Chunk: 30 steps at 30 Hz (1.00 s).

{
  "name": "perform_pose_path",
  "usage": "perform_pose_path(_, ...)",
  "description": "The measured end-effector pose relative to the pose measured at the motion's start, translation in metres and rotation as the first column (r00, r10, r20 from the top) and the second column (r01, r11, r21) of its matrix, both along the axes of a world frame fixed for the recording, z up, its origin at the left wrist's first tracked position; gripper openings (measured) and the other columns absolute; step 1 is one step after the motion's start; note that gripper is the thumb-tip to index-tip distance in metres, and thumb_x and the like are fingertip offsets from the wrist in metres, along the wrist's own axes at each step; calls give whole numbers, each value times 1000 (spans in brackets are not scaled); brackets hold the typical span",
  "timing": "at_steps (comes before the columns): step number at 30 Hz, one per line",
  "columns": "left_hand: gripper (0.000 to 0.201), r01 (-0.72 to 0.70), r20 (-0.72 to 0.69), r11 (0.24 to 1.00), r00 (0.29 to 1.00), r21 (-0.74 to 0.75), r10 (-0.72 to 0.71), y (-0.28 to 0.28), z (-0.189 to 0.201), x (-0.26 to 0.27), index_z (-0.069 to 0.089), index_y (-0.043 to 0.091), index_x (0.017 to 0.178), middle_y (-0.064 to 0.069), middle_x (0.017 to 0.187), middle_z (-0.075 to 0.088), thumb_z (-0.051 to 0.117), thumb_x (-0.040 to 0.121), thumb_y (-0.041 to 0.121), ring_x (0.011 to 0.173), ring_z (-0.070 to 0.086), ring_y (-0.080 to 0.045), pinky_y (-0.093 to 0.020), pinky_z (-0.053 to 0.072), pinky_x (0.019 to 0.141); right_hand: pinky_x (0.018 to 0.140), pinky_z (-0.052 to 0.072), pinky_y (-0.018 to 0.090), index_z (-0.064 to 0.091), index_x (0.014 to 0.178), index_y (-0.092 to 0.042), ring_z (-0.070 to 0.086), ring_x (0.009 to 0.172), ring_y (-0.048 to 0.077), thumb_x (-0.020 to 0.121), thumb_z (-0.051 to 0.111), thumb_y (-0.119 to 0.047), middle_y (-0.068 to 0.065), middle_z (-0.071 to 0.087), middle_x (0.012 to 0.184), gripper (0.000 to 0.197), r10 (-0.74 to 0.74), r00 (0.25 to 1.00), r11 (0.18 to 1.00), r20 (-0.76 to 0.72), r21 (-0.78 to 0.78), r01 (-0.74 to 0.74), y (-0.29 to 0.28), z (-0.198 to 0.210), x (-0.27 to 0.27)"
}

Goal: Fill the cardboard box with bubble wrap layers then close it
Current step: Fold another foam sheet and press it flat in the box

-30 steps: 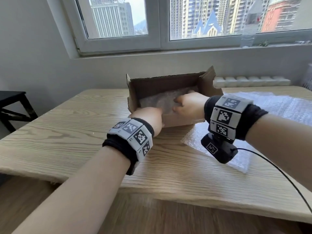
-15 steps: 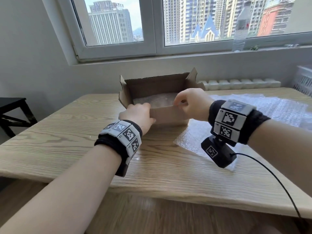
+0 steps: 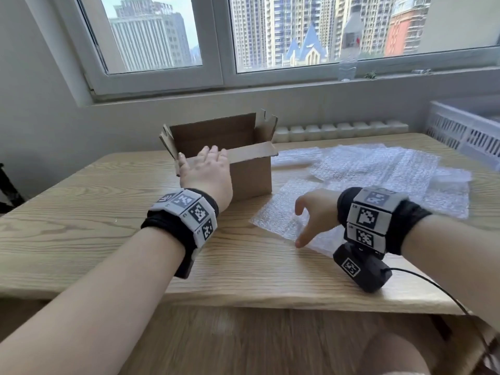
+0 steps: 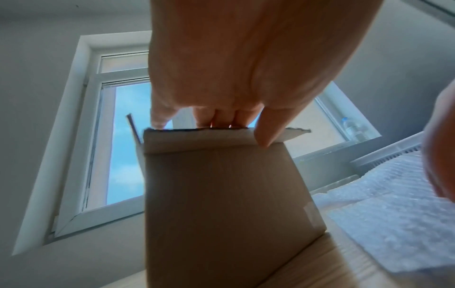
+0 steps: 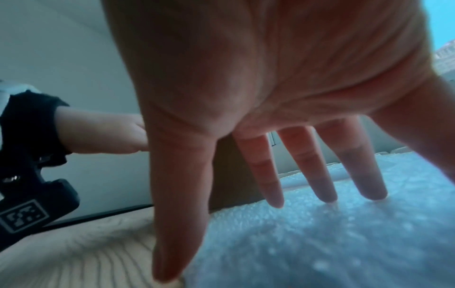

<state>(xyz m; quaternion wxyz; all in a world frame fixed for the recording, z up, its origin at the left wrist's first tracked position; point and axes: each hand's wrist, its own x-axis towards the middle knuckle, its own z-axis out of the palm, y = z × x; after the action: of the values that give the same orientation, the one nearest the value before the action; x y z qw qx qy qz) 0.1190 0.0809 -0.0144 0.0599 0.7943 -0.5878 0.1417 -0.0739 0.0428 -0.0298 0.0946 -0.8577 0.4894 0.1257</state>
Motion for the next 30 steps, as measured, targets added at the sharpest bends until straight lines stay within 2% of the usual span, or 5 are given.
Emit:
perform_pose_path(8,46,286,-73,958,956,8,-285,13,0,-43,40,17,141,-5,158,19,41,98,30,146,16,-22,-36,13,119,75,51,28,65,110,-2,61,88,20,82,60,-11,13,68,114,31,44,997,994,-65,-102,-50,5,-6,-4)
perform_pose_path(13,41,314,-238,946,915,-84,-325,17,5,-48,46,23,137,0,153,29,43,97,28,143,23,-22,-37,22,116,75,48,29,63,107,1,60,94,27,92,47,-14,13,66,108,26,-70,949,970,309,-202,137,1,12,-23)
perform_pose_path(17,33,301,-335,946,884,-124,-325,15,7,-50,56,24,127,-1,135,47,44,96,26,130,37,-23,-35,34,107,59,39,27,42,67,-15,51,80,26,94,40,-16,5,53,77,27,-138,700,911,701,-187,368,-12,33,-38)
perform_pose_path(22,62,259,-582,954,757,-152,-298,10,17,-58,24,18,147,-9,148,37,49,94,37,136,37,-24,-40,33,112,88,53,54,47,80,-10,65,96,41,80,57,7,24,60,100,20,-312,35,933,950,299,200,-15,55,-49)
perform_pose_path(30,73,-5,-967,983,180,-186,-182,-3,33,-58,10,20,151,-12,147,38,45,93,49,134,39,-30,-46,37,109,56,56,25,55,96,4,63,68,20,82,41,11,15,59,83,20,-441,-45,861,896,408,-303,-7,66,-67)
